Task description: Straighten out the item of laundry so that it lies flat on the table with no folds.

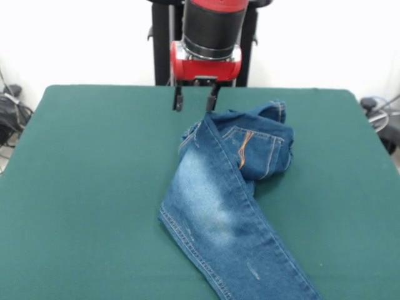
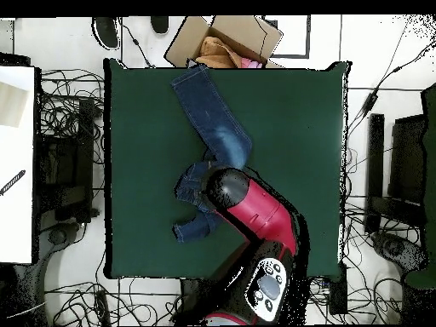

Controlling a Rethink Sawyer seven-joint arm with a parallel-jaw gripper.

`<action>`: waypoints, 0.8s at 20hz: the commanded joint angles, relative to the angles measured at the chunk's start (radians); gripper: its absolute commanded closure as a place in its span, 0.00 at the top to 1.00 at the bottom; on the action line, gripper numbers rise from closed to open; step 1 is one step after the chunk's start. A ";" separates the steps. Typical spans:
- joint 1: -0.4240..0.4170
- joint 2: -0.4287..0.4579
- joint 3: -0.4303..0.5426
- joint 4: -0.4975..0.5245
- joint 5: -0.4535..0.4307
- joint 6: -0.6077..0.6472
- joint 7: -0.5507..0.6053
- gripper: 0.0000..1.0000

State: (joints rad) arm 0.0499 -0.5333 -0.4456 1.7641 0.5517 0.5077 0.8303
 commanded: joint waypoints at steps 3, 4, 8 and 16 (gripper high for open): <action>-0.024 0.064 0.157 0.021 -0.006 -0.160 0.268 1.00; -0.022 0.068 0.160 0.025 -0.008 -0.177 0.270 1.00; -0.027 0.084 0.182 0.035 -0.007 -0.236 0.276 1.00; -0.026 0.102 0.195 0.035 -0.002 -0.283 0.288 1.00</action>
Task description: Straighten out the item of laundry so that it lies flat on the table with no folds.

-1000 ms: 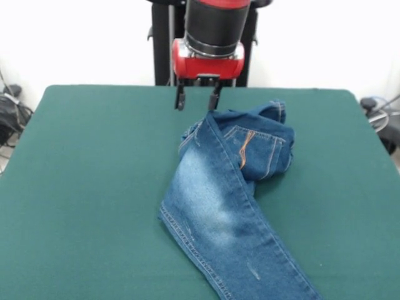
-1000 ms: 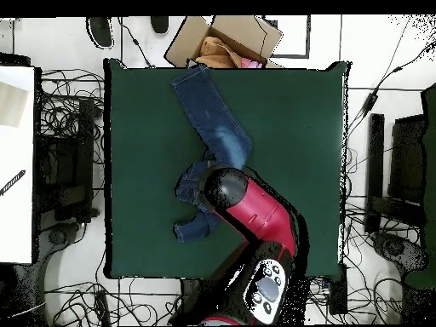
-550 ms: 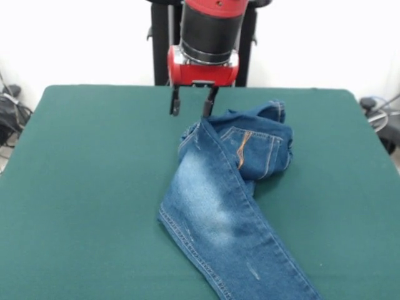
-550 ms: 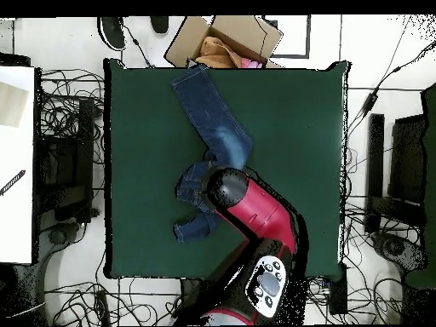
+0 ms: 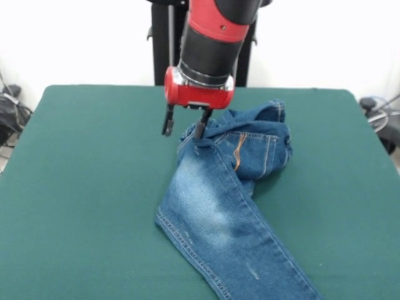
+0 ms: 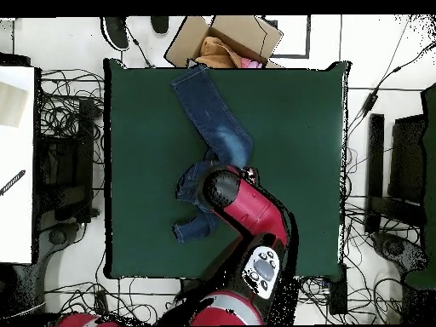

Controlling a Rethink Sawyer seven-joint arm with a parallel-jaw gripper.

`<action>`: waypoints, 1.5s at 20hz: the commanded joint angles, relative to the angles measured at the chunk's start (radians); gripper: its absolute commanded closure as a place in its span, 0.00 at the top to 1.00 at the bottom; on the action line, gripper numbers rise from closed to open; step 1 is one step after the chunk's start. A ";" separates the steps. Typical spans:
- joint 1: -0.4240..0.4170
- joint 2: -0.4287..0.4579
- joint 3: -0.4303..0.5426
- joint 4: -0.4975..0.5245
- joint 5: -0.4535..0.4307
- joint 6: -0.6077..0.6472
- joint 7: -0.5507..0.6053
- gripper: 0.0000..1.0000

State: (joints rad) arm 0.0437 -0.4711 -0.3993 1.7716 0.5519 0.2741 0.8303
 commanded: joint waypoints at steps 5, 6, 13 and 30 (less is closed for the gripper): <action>0.000 0.045 0.131 0.017 0.008 -0.029 0.304 1.00; 0.007 0.045 0.127 0.017 0.012 -0.023 0.311 1.00; 0.059 0.043 0.092 0.008 0.034 0.023 0.359 1.00; -0.006 0.067 0.185 0.048 0.008 -0.067 0.385 1.00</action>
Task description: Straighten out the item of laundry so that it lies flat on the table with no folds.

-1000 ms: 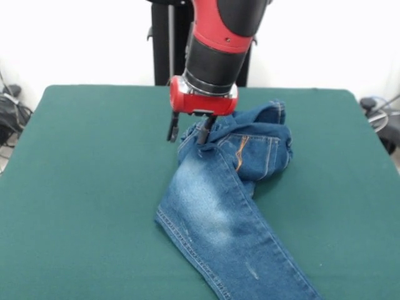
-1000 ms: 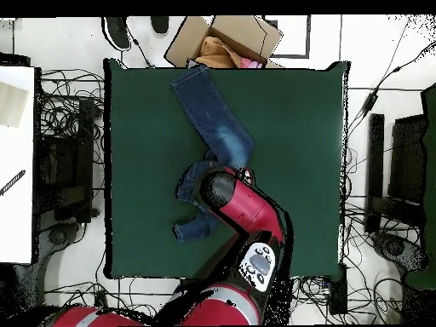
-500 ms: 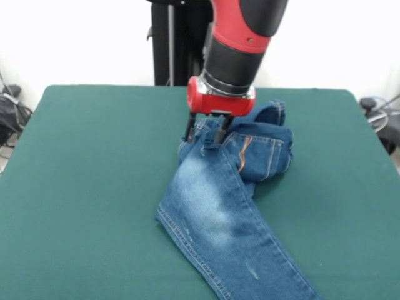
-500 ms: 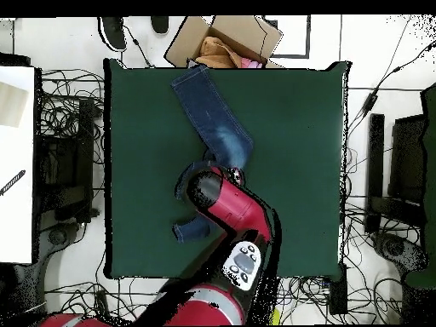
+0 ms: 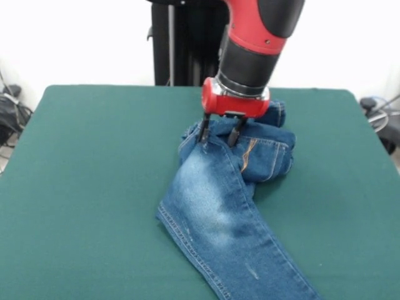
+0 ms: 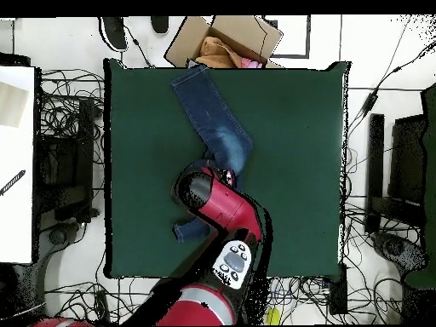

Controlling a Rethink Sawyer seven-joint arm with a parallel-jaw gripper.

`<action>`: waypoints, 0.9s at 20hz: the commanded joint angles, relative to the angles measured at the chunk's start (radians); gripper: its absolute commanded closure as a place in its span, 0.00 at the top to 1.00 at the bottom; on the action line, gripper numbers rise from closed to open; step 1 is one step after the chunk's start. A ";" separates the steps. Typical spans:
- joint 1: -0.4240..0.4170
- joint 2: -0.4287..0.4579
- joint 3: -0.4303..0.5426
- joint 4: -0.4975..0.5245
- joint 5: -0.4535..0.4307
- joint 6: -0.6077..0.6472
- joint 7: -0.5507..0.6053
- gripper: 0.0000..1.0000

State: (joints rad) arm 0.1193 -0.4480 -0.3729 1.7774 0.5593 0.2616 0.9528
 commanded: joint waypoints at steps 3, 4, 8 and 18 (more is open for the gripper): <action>-0.144 0.063 0.196 0.043 -0.035 -0.107 0.225 1.00; -0.162 0.069 0.206 0.040 -0.049 -0.120 0.213 1.00; -0.213 0.092 0.234 0.024 -0.097 -0.160 0.195 1.00; -0.175 0.099 0.194 0.004 -0.129 -0.185 0.246 0.00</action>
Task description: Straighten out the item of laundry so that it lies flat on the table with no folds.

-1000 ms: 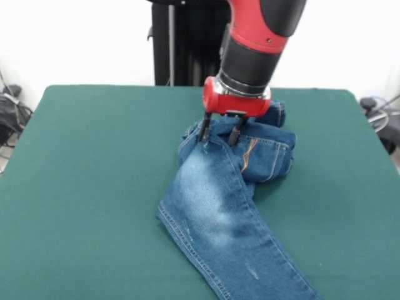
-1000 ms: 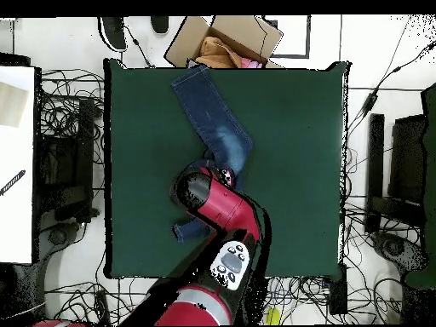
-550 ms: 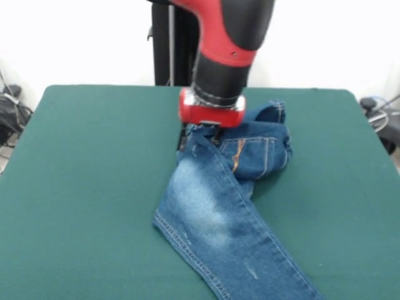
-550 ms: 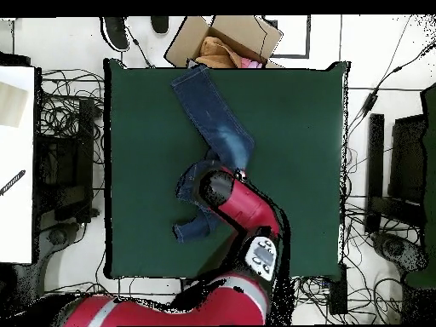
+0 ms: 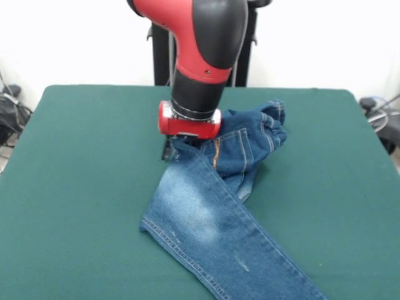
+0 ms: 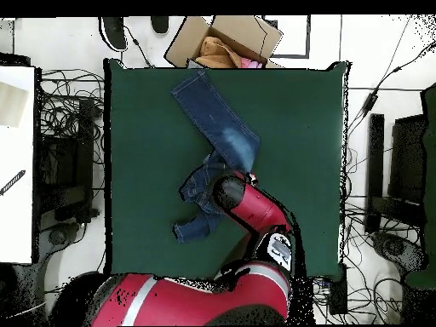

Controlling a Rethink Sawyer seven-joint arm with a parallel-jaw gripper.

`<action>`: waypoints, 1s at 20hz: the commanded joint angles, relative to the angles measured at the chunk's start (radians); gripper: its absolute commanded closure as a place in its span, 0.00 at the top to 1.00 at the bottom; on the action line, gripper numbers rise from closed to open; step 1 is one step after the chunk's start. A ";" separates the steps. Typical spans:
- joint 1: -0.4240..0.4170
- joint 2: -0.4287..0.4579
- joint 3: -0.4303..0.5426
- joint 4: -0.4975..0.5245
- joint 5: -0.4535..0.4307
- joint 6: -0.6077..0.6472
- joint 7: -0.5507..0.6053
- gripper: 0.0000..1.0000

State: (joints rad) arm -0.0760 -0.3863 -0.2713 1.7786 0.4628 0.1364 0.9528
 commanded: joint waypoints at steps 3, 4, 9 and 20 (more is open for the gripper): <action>0.033 0.041 0.080 0.000 -0.024 -0.052 0.263 0.00; 0.032 0.041 0.081 0.001 -0.023 -0.052 0.264 0.00; 0.042 0.040 0.075 0.002 -0.014 -0.048 0.271 0.00; 0.194 0.110 -0.041 -0.116 0.085 0.100 0.350 0.00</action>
State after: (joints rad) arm 0.0314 -0.3457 -0.3185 1.7510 0.4784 0.1214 0.9528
